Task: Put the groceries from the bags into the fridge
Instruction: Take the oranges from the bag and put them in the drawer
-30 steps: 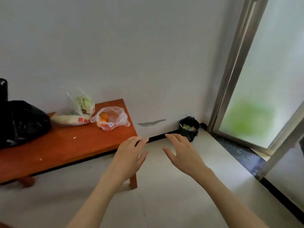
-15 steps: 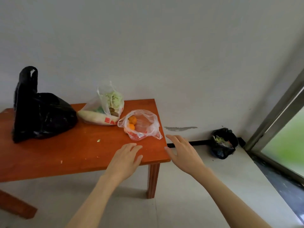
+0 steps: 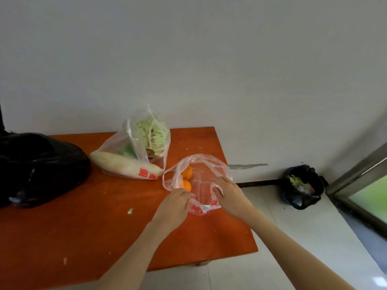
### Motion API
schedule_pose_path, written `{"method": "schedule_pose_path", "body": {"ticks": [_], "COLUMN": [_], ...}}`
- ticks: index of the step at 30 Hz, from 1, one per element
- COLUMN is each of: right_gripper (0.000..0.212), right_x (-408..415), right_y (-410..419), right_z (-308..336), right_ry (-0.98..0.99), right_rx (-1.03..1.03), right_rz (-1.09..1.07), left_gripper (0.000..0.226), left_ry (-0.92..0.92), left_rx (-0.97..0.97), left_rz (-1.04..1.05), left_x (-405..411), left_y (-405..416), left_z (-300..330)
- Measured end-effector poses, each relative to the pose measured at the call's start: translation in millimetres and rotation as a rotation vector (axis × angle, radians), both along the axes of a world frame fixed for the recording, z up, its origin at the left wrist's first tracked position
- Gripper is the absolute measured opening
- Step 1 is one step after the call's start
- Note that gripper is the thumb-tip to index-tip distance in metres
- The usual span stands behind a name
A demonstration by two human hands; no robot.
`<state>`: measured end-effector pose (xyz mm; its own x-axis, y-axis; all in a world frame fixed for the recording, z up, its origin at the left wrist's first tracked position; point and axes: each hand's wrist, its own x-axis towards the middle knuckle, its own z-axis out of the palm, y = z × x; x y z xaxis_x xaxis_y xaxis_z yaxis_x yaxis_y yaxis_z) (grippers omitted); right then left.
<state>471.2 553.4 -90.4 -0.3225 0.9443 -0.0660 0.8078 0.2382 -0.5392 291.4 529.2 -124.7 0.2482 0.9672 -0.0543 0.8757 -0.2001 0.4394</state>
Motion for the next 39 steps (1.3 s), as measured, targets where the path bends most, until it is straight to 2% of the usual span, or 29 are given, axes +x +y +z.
{"method": "schedule_pose_path", "body": {"ticks": [3,7,10,13,19,24,29,32,36,39], "right_gripper": [0.044,0.036,0.035,0.045,0.070,0.075,0.070,0.075,0.077,0.074], "right_x": [-6.9,-24.6,-40.8,-55.5,-63.2,-64.6,-52.4,-35.2,-10.9,2.9], "right_y": [49.4,108.4,143.8,171.4,205.1,211.7,213.8,212.1,203.3,190.2], "right_z": [-26.8,-54.7,-70.4,-80.2,-105.5,-113.9,-108.0,-104.2,-81.0,-57.3], "right_ry": [-0.113,-0.212,-0.330,-0.416,-0.437,-0.428,-0.396,-0.361,-0.165,-0.069], "right_rx": [-0.034,0.042,0.075,0.013,-0.066,-0.073,-0.044,-0.066,-0.218,-0.233], "right_rz": [0.092,0.263,0.414,0.548,0.731,0.799,0.782,0.702,0.447,0.253], "left_gripper": [0.036,0.037,0.036,0.033,0.057,0.072,0.069,0.071,0.065,0.062], "left_ry": [-0.001,0.079,0.090,0.149,0.276,0.305,0.209,0.086,-0.181,-0.281], "left_rx": [-0.014,-0.026,-0.052,-0.081,-0.207,-0.289,-0.318,-0.344,-0.351,-0.268], "left_rz": [-0.052,-0.118,-0.067,-0.019,0.062,0.100,0.148,0.186,0.269,0.249], "left_x": [3.3,2.6,-0.8,-4.1,-4.3,-0.9,-4.2,-10.5,-17.7,-17.4], "left_y": [29.3,62.0,79.0,92.8,110.7,113.5,115.4,118.4,124.0,127.1], "left_z": [-19.0,-44.5,-61.0,-68.5,-73.6,-79.6,-83.6,-77.2,-58.3,-38.0]}}
